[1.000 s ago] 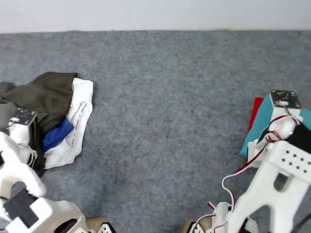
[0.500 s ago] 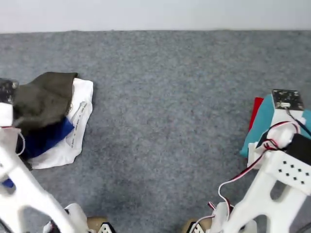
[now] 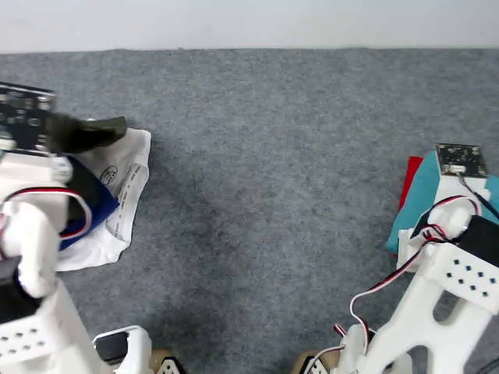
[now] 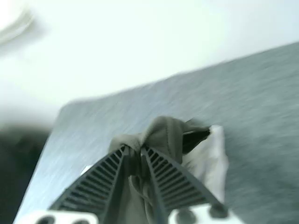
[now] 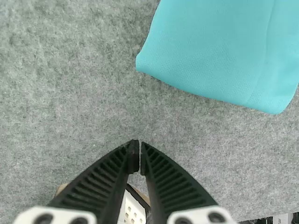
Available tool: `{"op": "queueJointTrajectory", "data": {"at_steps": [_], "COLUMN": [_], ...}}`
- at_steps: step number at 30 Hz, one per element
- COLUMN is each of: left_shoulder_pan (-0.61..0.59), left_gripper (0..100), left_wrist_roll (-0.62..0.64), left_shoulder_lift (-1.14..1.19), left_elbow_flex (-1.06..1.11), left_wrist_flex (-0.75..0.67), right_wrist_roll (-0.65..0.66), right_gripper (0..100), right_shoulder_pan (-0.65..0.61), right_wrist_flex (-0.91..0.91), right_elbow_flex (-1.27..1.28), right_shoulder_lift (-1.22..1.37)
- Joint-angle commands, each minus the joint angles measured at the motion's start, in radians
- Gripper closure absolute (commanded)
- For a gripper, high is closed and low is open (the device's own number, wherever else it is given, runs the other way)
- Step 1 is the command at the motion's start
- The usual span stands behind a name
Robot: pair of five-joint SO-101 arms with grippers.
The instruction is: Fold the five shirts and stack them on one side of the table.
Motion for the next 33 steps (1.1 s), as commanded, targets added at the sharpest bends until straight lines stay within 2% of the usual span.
{"op": "queueJointTrajectory", "data": {"at_steps": [1, 9, 16, 22, 26, 30, 33], "left_shoulder_pan": [0.212, 0.565, 0.741, 0.830, 0.861, 0.848, 0.822], "left_gripper": [99, 99, 99, 99, 99, 97, 88], "left_wrist_roll": [0.015, 0.015, 0.017, 0.017, 0.017, 0.017, 0.025], "left_shoulder_lift": [-0.020, 0.121, 0.379, 0.637, 0.810, 0.934, 0.973], "left_elbow_flex": [-0.048, -0.041, -0.042, -0.050, -0.125, -0.268, -0.378], "left_wrist_flex": [0.000, -0.005, -0.157, -0.328, -0.382, -0.284, -0.150], "right_wrist_roll": [-0.003, -0.003, -0.003, -0.003, -0.003, -0.006, -0.003], "right_gripper": [98.9, 98.9, 98.9, 98.9, 98.9, 98.8, 98.7], "right_shoulder_pan": [-0.008, -0.008, -0.008, -0.008, -0.012, -0.013, -0.025], "right_wrist_flex": [0.039, 0.039, 0.038, 0.036, 0.008, -0.051, -0.091], "right_elbow_flex": [0.000, 0.104, 0.109, 0.109, 0.120, 0.124, 0.124], "right_shoulder_lift": [-0.031, -0.031, -0.031, -0.025, -0.024, -0.022, -0.021]}}
